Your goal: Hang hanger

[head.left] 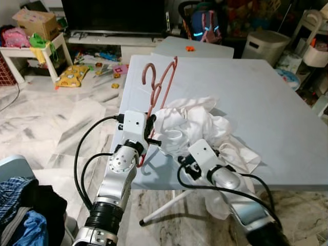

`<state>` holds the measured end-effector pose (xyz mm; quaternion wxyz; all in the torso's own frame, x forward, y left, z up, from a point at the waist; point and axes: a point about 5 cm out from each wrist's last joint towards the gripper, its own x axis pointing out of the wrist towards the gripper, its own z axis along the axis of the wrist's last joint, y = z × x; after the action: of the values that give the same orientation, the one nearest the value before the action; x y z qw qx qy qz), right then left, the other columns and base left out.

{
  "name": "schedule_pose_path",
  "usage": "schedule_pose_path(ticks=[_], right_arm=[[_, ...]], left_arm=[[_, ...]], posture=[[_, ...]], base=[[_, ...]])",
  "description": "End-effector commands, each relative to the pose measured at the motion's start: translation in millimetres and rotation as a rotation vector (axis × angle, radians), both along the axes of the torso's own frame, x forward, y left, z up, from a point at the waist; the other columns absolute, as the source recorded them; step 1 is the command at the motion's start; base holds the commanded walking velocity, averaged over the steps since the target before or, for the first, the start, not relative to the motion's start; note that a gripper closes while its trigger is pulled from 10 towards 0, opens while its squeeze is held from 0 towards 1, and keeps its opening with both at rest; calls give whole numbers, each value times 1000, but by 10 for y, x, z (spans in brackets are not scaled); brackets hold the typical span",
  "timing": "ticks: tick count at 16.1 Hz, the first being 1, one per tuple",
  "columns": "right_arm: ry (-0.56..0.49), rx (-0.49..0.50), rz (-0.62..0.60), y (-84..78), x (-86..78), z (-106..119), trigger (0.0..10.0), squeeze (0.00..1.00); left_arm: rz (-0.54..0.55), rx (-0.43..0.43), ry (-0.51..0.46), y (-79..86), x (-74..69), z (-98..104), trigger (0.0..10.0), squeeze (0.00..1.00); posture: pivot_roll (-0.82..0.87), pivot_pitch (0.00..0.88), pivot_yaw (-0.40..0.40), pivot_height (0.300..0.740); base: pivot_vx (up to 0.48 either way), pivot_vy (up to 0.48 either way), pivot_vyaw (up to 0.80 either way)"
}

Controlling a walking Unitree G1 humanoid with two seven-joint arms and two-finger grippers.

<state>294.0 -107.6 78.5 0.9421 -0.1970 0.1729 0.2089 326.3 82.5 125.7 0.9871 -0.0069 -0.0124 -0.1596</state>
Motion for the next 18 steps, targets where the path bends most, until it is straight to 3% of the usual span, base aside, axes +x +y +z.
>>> schedule_pose_path(ticks=[1,4,7,9,10,12,13,15,16,18], right_arm=[[49,-17,-74,-112,11,-124,0,0],[-9,200,-360,-314,312,48,0,0],[-38,417,-562,-468,540,232,0,0],[-129,570,-670,-590,747,519,0,0],[-192,642,-688,-635,836,705,0,0],[-403,839,-727,-820,1016,1300,0,0],[-428,859,-723,-837,1027,1368,0,0],[-641,1021,-675,-981,1058,1993,0,0],[-760,1048,-623,-1032,1012,2290,0,0],[-806,1009,-569,-997,987,2350,0,0]], left_arm=[[-11,-2,-16,-25,3,47,10000,0],[-8,-2,-15,-23,-3,43,10000,0],[-4,-3,-13,-18,-4,36,10000,0],[-1,-2,-14,-17,-7,33,10000,0],[3,-3,-15,-13,-5,35,10000,0],[8,-7,-18,-16,-5,39,10000,0],[8,-7,-18,-16,-5,39,10000,0],[15,-9,-21,-12,0,45,10000,0],[17,-12,-23,-18,5,50,10000,0],[18,-13,-23,-28,6,53,10000,0]], posture=[[62,0,-50,740],[64,0,-52,740],[68,0,-51,740],[76,0,-60,740],[78,0,-62,740],[85,0,-69,740],[85,0,-69,740],[87,0,-73,740],[85,0,-75,740],[81,0,-74,740]], base=[[0,0,0],[0,0,0],[0,0,0],[0,0,0],[0,0,0],[0,0,0],[0,0,0],[0,0,0],[0,0,0],[0,0,0]])
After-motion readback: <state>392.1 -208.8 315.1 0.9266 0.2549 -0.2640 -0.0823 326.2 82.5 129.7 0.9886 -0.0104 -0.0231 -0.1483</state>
